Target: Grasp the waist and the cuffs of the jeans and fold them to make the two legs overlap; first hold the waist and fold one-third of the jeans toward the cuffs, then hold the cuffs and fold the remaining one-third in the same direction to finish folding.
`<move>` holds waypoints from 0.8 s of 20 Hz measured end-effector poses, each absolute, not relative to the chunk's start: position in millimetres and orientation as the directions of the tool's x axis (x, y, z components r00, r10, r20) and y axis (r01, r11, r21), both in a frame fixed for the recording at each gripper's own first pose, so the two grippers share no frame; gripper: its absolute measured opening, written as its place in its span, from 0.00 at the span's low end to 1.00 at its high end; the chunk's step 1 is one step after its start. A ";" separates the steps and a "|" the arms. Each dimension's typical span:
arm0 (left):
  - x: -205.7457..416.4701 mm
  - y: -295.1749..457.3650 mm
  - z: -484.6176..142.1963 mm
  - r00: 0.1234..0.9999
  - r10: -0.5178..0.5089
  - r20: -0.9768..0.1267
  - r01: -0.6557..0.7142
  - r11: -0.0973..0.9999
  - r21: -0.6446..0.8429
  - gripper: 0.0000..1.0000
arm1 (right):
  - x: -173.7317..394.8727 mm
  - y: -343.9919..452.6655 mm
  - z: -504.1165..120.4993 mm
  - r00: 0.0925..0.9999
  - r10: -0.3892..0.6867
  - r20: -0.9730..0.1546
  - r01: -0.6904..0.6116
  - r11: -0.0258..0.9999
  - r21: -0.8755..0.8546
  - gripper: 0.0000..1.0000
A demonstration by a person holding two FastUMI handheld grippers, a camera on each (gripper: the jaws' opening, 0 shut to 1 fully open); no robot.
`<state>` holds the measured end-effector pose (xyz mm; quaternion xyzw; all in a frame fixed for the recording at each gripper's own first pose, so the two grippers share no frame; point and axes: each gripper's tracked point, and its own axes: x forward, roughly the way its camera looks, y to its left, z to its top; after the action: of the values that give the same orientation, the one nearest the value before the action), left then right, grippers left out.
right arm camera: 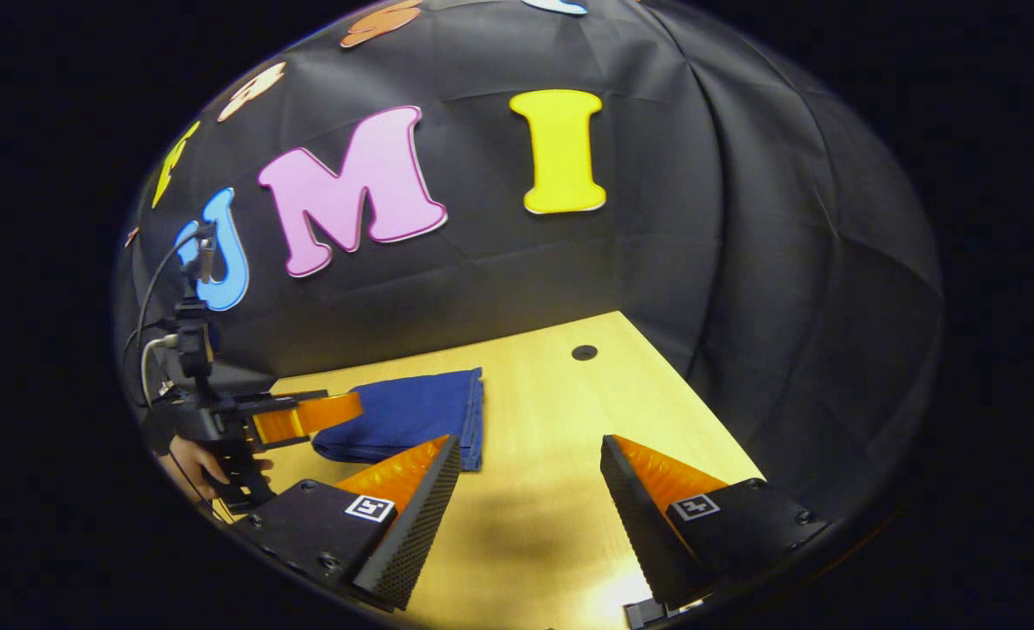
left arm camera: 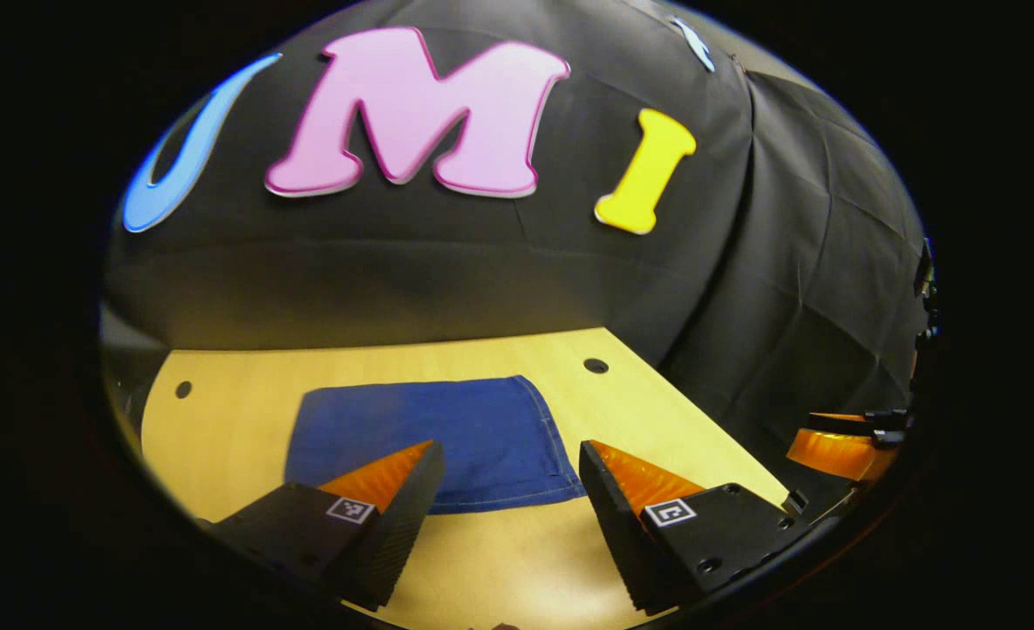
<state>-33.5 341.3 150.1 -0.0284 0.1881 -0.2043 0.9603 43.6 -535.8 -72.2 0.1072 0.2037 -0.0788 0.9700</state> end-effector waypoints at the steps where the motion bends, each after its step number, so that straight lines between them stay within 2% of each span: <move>1: -48.4 359.4 160.7 0.864 -0.379 -0.332 0.355 0.925 -0.131 0.96 | 41.7 -525.1 -63.8 0.911 -0.099 -0.400 0.180 0.969 0.170 0.98; 11: -204.0 494.2 257.2 0.982 -0.168 -0.089 0.157 0.980 -0.126 0.97 | -2.5 -409.4 34.9 0.980 -0.015 -0.200 0.041 0.991 0.125 0.98; 13: -226.4 508.9 268.3 0.991 -0.132 -0.034 0.128 0.986 -0.104 0.97 | -20.1 -390.9 48.5 0.987 -0.008 -0.159 0.026 0.993 0.111 0.98; 16: -253.6 525.0 268.8 0.995 -0.102 -0.011 0.101 0.993 -0.067 0.96 | -48.2 -370.4 52.8 0.993 -0.011 -0.119 0.023 0.994 0.103 0.98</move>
<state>-253.6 525.0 268.8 -0.0333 0.0070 -0.0509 0.9981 -48.2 -370.4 52.8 0.0523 0.0593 -0.0087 0.9968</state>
